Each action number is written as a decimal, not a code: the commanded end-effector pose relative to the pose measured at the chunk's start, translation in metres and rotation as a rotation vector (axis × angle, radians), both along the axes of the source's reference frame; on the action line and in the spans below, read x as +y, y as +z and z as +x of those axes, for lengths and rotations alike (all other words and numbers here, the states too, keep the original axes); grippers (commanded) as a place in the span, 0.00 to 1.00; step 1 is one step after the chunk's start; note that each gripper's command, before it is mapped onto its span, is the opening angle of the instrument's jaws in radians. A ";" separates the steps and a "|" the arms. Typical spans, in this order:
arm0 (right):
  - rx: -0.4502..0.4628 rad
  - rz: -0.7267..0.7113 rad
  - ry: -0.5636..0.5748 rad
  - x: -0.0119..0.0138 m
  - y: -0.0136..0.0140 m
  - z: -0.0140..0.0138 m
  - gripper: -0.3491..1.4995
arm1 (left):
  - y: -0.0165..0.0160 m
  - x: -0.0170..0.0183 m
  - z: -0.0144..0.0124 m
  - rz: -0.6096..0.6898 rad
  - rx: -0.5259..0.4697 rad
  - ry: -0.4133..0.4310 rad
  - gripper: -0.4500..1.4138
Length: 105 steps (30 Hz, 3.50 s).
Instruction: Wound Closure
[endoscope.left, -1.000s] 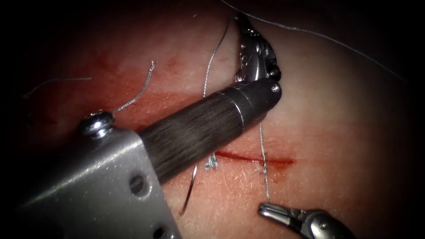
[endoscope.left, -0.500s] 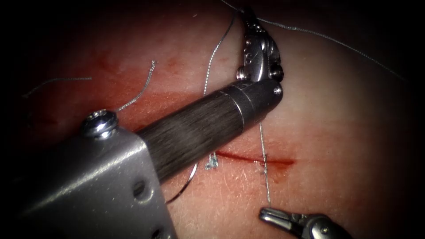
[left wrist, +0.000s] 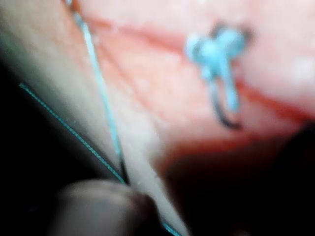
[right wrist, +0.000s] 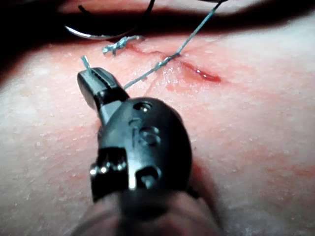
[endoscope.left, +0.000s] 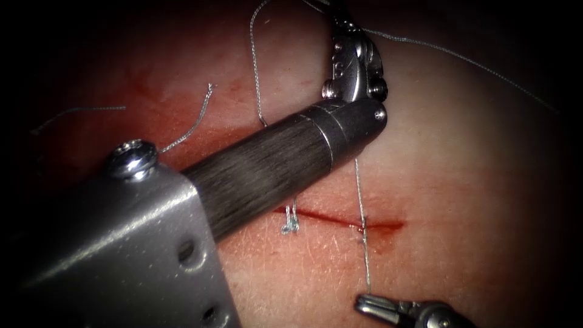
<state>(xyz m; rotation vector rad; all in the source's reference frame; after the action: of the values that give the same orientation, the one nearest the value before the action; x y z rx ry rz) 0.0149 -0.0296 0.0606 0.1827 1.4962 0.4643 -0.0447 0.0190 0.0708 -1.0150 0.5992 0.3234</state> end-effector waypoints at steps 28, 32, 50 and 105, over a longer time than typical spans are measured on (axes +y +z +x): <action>0.017 0.012 0.040 0.0016 -0.0003 0.0005 0.04 | -0.0014 0.0015 0.0004 0.060 -0.134 -0.056 0.00; 0.026 0.014 0.096 0.0022 -0.0010 0.0002 0.61 | -0.0025 0.0012 0.0014 0.188 -0.238 -0.088 0.00; 0.105 0.206 0.500 0.0116 -0.0092 -0.0016 0.00 | -0.0156 0.0022 0.0061 0.946 -1.076 -0.222 0.00; 0.344 0.007 -0.247 0.0238 0.0025 0.0024 0.00 | -0.0034 -0.0145 0.0043 1.222 -0.913 -0.315 0.00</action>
<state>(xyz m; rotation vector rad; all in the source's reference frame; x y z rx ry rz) 0.0170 -0.0071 0.0637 0.4884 1.7616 0.2164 -0.0403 0.0032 0.0682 0.1944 -0.3205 -0.0848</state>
